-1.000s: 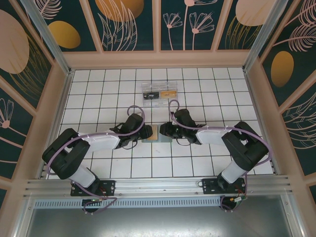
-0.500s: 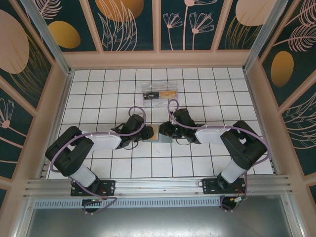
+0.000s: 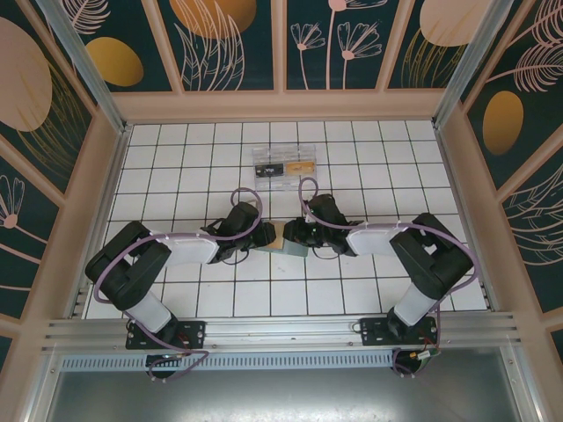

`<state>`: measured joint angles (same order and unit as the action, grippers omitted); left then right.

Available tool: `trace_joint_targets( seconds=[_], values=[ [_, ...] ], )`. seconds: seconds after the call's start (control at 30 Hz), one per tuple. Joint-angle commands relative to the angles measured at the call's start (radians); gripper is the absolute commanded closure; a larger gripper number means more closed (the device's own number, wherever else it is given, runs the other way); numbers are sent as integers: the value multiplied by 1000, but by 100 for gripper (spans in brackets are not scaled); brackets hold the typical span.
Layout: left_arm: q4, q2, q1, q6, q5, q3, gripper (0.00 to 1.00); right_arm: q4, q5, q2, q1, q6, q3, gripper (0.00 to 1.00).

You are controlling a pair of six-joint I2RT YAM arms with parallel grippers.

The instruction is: Take the credit cards out of the card holder

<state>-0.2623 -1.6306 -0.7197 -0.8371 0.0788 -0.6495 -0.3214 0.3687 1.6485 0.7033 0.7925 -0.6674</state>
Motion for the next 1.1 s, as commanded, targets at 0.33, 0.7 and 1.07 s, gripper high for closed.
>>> trace_joint_targets(
  seconds=[0.33, 0.7, 1.07],
  values=[
    [77, -29, 0, -13, 13, 19, 63, -74, 33, 74, -2, 110, 9, 77],
    [66, -37, -1, -14, 24, 18, 64, -83, 42, 100, -2, 116, 2, 77],
    [63, -46, -7, -14, 31, 11, 64, -125, 68, 111, -2, 119, 2, 81]
  ],
)
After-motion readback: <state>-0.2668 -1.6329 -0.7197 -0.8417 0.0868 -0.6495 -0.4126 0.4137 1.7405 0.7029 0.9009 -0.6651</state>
